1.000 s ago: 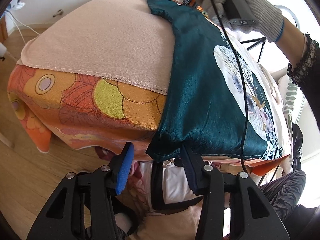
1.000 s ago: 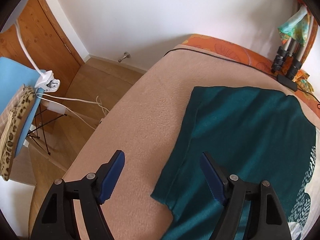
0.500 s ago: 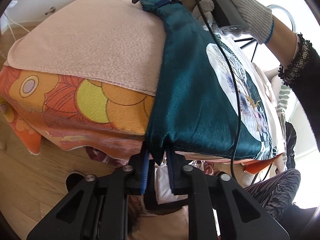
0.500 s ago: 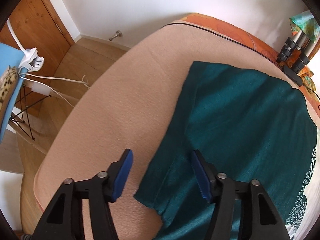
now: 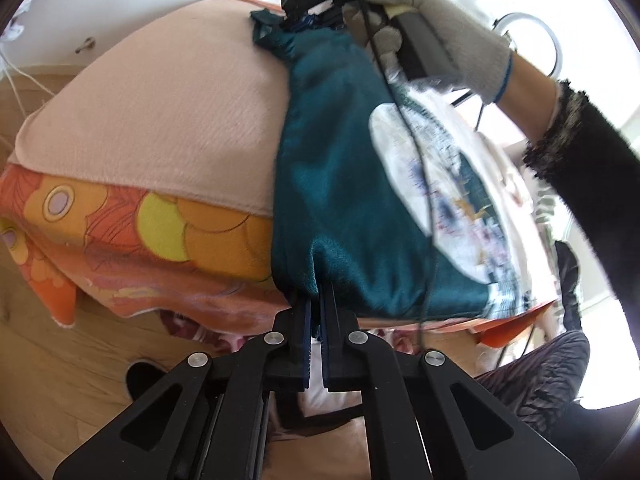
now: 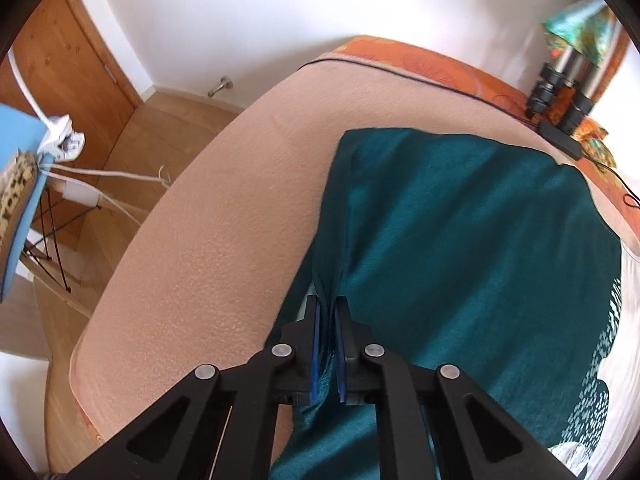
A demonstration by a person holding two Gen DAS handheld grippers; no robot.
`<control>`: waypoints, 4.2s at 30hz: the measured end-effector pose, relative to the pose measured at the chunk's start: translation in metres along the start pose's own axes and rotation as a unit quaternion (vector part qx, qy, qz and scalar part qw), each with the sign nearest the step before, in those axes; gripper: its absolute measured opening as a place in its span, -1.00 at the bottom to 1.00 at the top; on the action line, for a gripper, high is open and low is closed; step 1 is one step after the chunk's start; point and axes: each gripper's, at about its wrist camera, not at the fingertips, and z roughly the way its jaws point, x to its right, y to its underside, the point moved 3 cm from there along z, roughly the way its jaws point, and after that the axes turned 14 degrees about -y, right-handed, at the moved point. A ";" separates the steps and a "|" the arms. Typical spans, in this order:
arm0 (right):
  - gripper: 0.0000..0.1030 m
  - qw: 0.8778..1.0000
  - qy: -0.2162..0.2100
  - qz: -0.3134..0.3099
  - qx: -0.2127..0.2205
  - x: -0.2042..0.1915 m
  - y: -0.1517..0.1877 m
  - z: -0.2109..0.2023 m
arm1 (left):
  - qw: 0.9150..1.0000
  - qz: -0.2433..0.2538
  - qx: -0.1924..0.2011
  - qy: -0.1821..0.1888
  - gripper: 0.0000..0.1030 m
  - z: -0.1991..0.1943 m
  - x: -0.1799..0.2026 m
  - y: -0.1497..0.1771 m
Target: Fold small clothes
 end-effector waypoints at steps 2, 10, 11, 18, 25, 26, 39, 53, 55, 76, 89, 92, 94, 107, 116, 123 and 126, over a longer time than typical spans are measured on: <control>-0.94 1.000 0.000 0.003 0.010 0.003 -0.001 -0.008 | 1.000 0.006 0.017 0.009 -0.96 -0.007 0.006 -0.006; -0.96 0.998 -0.012 0.019 0.052 0.014 -0.001 -0.048 | 0.998 0.035 0.048 0.031 -0.96 -0.022 0.030 -0.015; -0.96 0.998 -0.016 0.023 0.058 0.017 -0.002 -0.054 | 0.998 0.036 0.049 0.035 -0.96 -0.023 0.034 -0.016; -0.96 0.992 -0.028 0.059 0.106 0.049 0.010 -0.108 | 0.992 0.086 0.081 0.053 -0.96 -0.037 0.071 -0.026; -0.96 0.980 -0.019 0.138 0.144 0.126 0.064 -0.156 | 0.979 0.175 0.062 0.086 -0.96 -0.026 0.132 -0.016; -0.96 0.979 -0.012 0.149 0.141 0.140 0.074 -0.158 | 0.974 0.201 0.064 0.082 -0.96 -0.023 0.143 -0.011; 0.40 0.989 0.007 0.072 0.128 0.160 0.080 -0.175 | 0.963 0.257 -0.006 0.076 -0.96 0.021 0.182 0.005; -0.57 0.997 0.047 0.057 0.031 0.150 0.017 -0.063 | 0.962 0.261 -0.020 0.074 -0.96 0.031 0.189 0.005; -0.85 0.997 0.031 0.060 0.048 0.161 0.017 -0.073 | 0.962 0.261 -0.024 0.078 -0.96 0.031 0.190 0.006; -0.04 0.975 0.023 0.174 0.133 0.258 0.062 -0.163 | 0.941 0.315 -0.039 0.117 -0.62 0.026 0.218 0.022; -0.83 0.985 -0.054 0.154 0.060 0.198 0.142 -0.136 | 0.939 0.317 0.042 0.126 -0.27 -0.026 0.196 0.022; -0.87 0.986 -0.023 0.148 0.078 0.198 0.144 -0.142 | 0.944 0.308 0.057 0.106 -0.27 -0.027 0.184 0.016; -0.81 0.987 0.008 0.138 0.083 0.197 0.146 -0.147 | 0.949 0.294 0.064 0.095 -0.27 -0.027 0.173 0.009; -0.02 0.967 -0.036 0.153 0.199 0.195 0.244 -0.261 | 0.962 0.250 0.097 0.056 -0.27 -0.023 0.154 -0.010; -0.01 0.965 -0.009 0.137 0.222 0.186 0.329 -0.292 | 0.924 0.373 0.073 0.029 -0.27 0.008 0.209 0.037; -0.01 0.954 0.011 0.163 0.251 0.201 0.381 -0.318 | 0.913 0.401 0.067 -0.019 -0.27 0.039 0.224 0.045; -0.01 0.950 0.010 0.172 0.260 0.209 0.392 -0.324 | 0.904 0.419 0.080 -0.026 -0.28 0.040 0.232 0.052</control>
